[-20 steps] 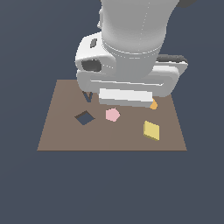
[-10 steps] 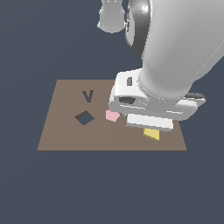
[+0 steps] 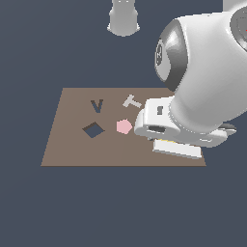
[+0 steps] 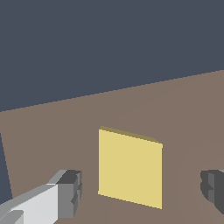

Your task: Insert a designated object into the corresponding slot on a board.

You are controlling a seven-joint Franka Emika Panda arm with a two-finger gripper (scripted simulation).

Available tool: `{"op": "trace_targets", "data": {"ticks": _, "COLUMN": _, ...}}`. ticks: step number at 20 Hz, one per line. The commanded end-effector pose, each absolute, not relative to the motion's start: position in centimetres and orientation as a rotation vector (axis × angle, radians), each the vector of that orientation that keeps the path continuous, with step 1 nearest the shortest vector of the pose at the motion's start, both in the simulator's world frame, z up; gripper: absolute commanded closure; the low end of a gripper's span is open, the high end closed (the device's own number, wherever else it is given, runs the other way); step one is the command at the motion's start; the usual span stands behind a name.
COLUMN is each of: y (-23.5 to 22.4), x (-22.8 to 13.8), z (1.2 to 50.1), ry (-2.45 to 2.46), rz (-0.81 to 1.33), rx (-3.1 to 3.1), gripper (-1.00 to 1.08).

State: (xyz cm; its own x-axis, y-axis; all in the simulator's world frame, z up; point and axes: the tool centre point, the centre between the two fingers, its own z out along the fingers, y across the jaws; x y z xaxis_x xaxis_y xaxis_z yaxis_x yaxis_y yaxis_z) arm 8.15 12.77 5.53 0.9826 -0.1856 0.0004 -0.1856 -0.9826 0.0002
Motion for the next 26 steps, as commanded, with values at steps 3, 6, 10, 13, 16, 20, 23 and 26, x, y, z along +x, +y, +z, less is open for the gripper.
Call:
{"op": "trace_targets", "data": {"ticks": 3, "y": 13.3, "x": 8.6, "z": 5.0, "ry": -0.305, "rz": 0.0, "rx": 3.127, "gripper": -0.92}}
{"op": "trace_targets", "data": {"ticks": 6, "y": 13.3, "x": 8.7, "z": 5.0, "ry": -0.306, "rz": 0.0, "rx": 3.127, "gripper": -0.92}}
{"op": "trace_targets", "data": {"ticks": 10, "y": 13.3, "x": 8.6, "z": 4.6, "ry": -0.304, "rz": -0.001, "rx": 3.127, "gripper": -0.92}}
{"op": "trace_targets", "data": {"ticks": 13, "y": 13.3, "x": 8.6, "z": 3.6, "ry": -0.306, "rz": 0.0, "rx": 3.127, "gripper": -0.92}}
{"op": "trace_targets", "data": {"ticks": 16, "y": 13.3, "x": 8.7, "z": 3.0, "ry": -0.306, "rz": 0.0, "rx": 3.127, "gripper": -0.92}}
{"op": "trace_targets", "data": {"ticks": 20, "y": 13.3, "x": 8.7, "z": 3.0, "ry": -0.306, "rz": 0.0, "rx": 3.127, "gripper": 1.08}}
{"op": "trace_targets", "data": {"ticks": 23, "y": 13.3, "x": 8.7, "z": 3.0, "ry": -0.306, "rz": 0.0, "rx": 3.127, "gripper": 1.08}}
{"op": "trace_targets", "data": {"ticks": 26, "y": 13.3, "x": 8.7, "z": 3.0, "ry": -0.306, "rz": 0.0, "rx": 3.127, "gripper": 1.08}}
